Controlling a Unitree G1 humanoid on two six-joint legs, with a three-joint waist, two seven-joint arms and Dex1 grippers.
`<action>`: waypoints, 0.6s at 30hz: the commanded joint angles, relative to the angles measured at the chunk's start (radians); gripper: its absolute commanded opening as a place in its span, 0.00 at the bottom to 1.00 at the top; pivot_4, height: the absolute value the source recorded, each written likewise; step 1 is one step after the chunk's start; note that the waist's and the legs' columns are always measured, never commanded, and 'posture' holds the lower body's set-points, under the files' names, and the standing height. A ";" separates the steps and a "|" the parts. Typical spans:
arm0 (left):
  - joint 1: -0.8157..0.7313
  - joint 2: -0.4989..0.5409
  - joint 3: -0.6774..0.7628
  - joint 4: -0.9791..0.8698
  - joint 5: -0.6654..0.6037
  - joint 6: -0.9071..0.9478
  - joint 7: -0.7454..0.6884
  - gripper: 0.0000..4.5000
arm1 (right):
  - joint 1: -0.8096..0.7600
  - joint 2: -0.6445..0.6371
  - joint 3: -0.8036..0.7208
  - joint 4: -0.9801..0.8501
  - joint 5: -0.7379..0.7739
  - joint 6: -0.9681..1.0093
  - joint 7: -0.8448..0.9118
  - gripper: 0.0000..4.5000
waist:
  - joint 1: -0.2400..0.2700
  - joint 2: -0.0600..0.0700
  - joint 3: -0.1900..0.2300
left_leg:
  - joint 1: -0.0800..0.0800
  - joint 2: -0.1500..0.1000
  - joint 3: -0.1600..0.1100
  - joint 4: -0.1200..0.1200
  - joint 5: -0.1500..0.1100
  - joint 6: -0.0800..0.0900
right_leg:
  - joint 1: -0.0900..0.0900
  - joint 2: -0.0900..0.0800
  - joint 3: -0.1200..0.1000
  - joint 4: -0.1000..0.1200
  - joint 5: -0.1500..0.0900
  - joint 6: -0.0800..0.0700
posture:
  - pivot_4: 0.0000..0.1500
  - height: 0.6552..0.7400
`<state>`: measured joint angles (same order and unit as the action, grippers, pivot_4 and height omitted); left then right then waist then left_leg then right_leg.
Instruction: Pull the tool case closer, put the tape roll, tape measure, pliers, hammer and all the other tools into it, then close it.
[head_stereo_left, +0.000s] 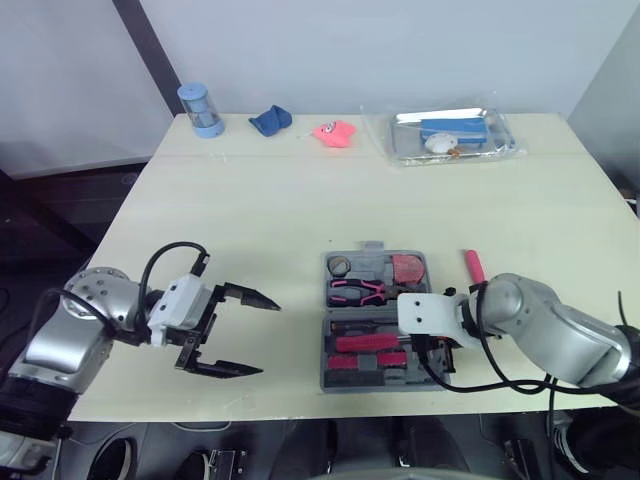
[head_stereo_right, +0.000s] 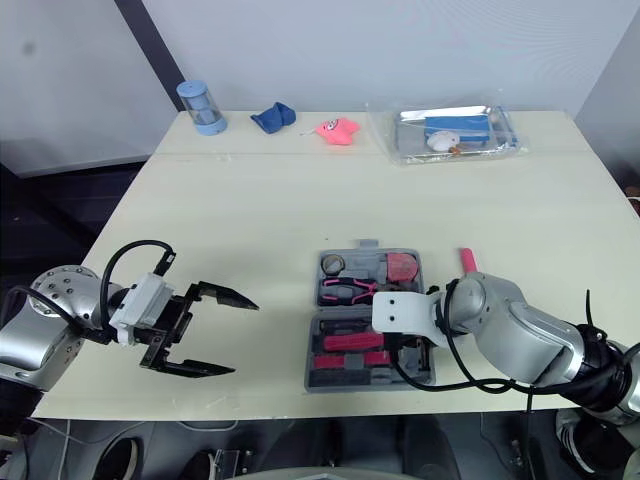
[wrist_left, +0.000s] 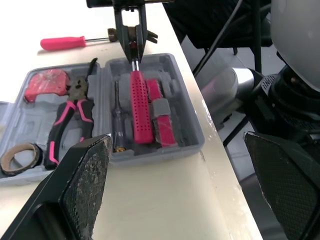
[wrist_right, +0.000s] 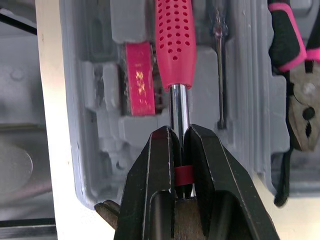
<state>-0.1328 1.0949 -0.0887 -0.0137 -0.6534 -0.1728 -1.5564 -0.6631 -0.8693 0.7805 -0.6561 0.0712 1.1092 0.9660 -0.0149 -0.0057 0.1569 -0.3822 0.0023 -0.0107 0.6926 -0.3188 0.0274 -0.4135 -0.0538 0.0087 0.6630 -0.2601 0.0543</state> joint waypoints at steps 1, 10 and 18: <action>0.006 0.019 0.003 0.003 -0.019 -0.036 -0.058 1.00 | -0.019 0.013 0.008 -0.012 -0.014 -0.001 -0.011 0.07 | 0.000 0.000 0.000 | 0.000 0.000 0.000 0.000 0.000 0.000 | 0.000 0.000 0.000 0.000 0.000 0.000 | 1.00 1.00; -0.002 0.004 0.011 0.003 -0.028 -0.022 -0.058 1.00 | -0.025 0.059 0.018 0.039 -0.021 -0.030 -0.027 0.07 | -0.001 0.000 0.000 | 0.000 0.000 0.000 0.000 0.000 0.000 | 0.000 0.000 0.000 0.000 0.000 0.000 | 1.00 1.00; -0.004 0.003 0.010 0.006 -0.032 -0.020 -0.058 1.00 | -0.012 0.071 0.032 0.047 -0.032 -0.040 -0.041 0.07 | -0.002 0.000 0.000 | 0.000 0.000 0.000 0.000 0.000 0.000 | 0.000 0.001 0.000 0.000 0.000 0.000 | 1.00 1.00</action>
<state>-0.1289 1.0951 -0.0891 -0.0065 -0.6699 -0.1842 -1.5577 -0.6727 -0.7993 0.8196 -0.5885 0.0539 1.0846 0.9320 -0.0170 -0.0057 0.1569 -0.3820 0.0024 -0.0109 0.6926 -0.3188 0.0274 -0.4136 -0.0532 0.0085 0.6634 -0.2601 0.0543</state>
